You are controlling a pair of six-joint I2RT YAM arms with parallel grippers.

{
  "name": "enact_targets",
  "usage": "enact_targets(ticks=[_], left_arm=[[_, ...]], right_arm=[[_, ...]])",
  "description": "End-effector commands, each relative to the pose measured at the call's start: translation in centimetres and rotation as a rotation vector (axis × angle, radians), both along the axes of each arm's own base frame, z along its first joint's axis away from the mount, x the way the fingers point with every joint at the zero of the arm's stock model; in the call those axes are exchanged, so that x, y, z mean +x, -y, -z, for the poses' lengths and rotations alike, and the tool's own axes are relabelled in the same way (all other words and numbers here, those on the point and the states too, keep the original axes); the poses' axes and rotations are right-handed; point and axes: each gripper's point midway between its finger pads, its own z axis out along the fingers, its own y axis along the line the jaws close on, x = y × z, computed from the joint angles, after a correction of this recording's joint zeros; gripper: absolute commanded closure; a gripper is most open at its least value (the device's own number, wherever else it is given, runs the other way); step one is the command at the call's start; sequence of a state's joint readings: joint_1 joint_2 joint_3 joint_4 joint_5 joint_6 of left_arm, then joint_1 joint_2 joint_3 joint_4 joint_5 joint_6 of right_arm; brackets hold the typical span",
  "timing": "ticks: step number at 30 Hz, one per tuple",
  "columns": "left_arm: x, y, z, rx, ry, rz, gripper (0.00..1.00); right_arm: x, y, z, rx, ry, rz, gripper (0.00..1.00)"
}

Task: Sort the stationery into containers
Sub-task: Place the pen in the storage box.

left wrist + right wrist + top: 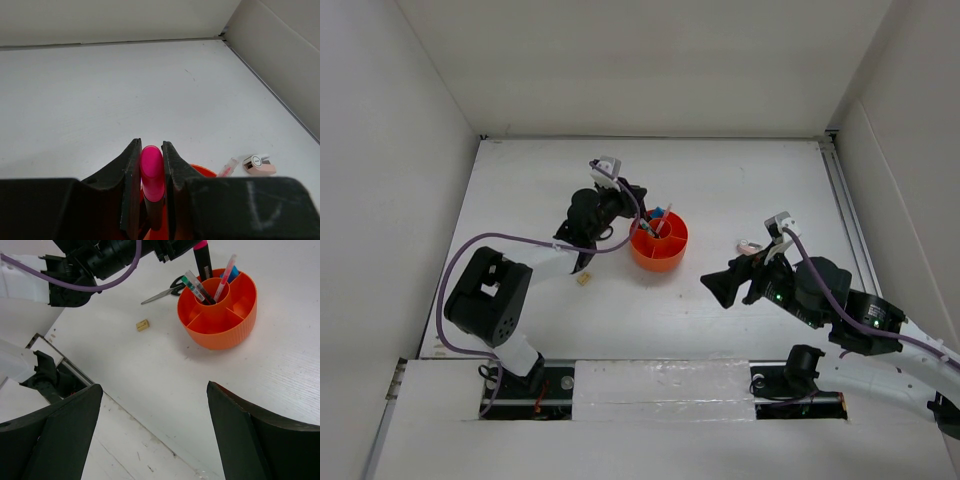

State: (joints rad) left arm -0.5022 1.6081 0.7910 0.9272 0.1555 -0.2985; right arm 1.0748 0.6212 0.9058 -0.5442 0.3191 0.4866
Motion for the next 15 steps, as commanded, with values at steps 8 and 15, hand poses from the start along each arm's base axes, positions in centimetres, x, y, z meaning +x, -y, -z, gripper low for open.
enact_targets(ticks=[8, 15], left_arm=[[-0.3, 0.4, -0.7, -0.029, 0.028, 0.033, 0.95], [-1.5, 0.1, 0.2, -0.035, 0.018, 0.045, 0.85]], right_arm=[[-0.1, 0.1, -1.2, 0.025, 0.021, 0.001, 0.09], [0.1, -0.1, -1.2, 0.025, 0.021, 0.001, 0.07]])
